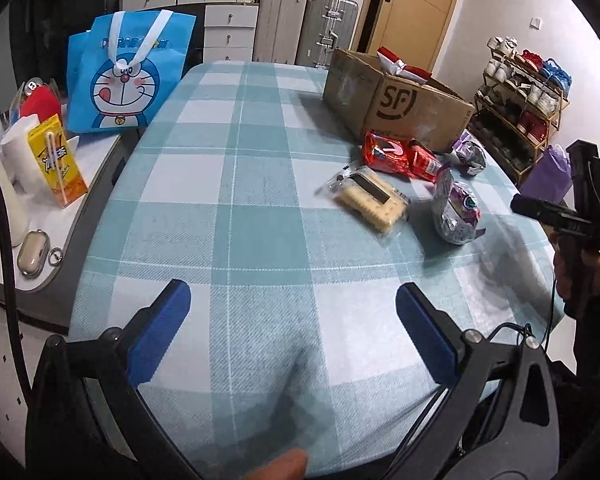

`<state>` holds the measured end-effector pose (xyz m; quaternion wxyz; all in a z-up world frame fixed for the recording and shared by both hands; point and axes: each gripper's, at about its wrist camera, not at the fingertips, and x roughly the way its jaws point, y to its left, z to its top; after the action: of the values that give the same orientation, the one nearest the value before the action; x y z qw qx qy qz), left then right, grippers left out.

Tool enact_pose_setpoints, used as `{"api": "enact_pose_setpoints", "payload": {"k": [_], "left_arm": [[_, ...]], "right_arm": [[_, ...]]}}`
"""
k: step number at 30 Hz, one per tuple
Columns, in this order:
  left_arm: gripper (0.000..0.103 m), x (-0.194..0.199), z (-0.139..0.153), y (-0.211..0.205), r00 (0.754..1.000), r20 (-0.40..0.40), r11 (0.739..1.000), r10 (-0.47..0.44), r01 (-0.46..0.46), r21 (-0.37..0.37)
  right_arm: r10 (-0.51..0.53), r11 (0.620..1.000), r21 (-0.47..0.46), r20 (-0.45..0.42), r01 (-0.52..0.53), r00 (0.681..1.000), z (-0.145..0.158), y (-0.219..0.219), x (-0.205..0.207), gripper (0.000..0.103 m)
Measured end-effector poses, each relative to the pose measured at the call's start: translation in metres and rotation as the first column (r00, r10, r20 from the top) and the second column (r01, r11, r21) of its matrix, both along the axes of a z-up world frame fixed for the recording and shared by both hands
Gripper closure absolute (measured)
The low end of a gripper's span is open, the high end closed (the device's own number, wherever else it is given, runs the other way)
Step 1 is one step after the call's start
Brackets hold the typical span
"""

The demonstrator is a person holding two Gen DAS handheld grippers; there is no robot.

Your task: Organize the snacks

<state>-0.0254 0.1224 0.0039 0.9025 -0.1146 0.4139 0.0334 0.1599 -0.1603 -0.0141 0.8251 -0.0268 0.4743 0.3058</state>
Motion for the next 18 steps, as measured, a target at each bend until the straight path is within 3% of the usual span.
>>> {"api": "enact_pose_setpoints", "payload": {"k": [13,18], "left_arm": [[0.001,0.055,-0.012,-0.033,0.997,-0.044,0.998,-0.065,0.066,0.017],[0.001,0.075,-0.019,-0.046,0.994,-0.053,0.995,-0.098,0.099,0.008]], "right_arm": [[0.046,0.998,-0.039,-0.08,-0.049,0.996,-0.034,0.052,0.019,0.002],[0.055,0.997,-0.044,-0.091,-0.059,0.994,-0.038,0.066,0.025,0.008]]}}
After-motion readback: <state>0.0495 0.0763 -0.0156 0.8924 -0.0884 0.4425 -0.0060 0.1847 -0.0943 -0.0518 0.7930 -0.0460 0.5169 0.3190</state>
